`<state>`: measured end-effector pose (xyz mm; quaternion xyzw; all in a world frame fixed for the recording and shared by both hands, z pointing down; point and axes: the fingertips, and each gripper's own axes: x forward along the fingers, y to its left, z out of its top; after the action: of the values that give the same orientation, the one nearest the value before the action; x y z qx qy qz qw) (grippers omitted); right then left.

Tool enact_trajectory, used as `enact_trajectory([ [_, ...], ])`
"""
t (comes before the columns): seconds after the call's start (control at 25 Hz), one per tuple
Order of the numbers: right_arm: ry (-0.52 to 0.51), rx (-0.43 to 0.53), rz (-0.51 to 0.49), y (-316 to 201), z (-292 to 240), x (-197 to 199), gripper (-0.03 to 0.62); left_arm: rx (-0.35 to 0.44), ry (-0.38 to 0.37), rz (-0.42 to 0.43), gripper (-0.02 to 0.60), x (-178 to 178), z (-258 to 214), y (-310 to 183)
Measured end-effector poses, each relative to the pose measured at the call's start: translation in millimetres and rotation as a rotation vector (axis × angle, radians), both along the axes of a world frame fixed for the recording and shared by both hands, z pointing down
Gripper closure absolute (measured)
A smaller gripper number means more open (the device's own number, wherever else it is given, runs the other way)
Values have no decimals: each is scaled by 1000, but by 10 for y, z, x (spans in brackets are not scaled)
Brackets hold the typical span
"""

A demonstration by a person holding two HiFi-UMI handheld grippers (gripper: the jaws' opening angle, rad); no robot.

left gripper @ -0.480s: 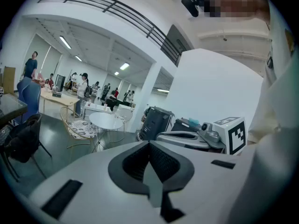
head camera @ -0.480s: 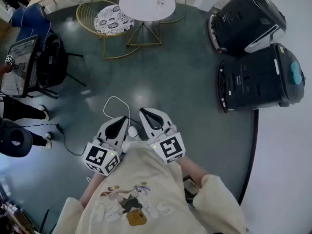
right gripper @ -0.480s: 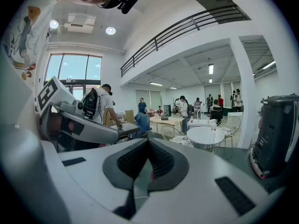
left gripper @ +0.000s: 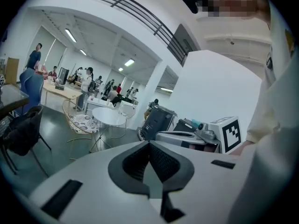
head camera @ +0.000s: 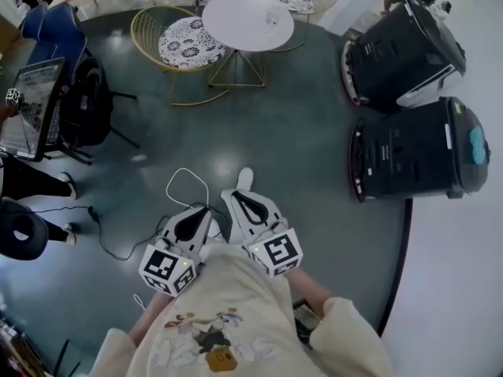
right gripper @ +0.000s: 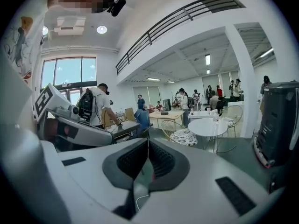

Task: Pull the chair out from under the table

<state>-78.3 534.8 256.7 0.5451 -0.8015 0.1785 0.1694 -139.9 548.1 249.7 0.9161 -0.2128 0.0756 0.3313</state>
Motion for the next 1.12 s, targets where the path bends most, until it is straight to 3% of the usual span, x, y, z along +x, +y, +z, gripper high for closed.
enact_trajectory([
  [0.32, 1, 1, -94, -1155, 215, 482, 585, -27, -47, -48, 578, 441, 217, -1147],
  [0.48, -68, -5, -120, -1934, 145, 893, 585, -4, -82, -118, 578, 721, 70, -1892],
  [0.72, -126, 8, -191, -2894, 195, 1180, 585, -8, -101, -196, 578, 1084, 166, -2804],
  [0.88, -144, -7, -234, -3225, 321, 1253, 585, -43, -119, -241, 578, 1185, 248, -3087],
  [1.12, -161, -38, -306, -3516, 487, 1180, 585, -67, -144, -306, 578, 1057, 396, -3454],
])
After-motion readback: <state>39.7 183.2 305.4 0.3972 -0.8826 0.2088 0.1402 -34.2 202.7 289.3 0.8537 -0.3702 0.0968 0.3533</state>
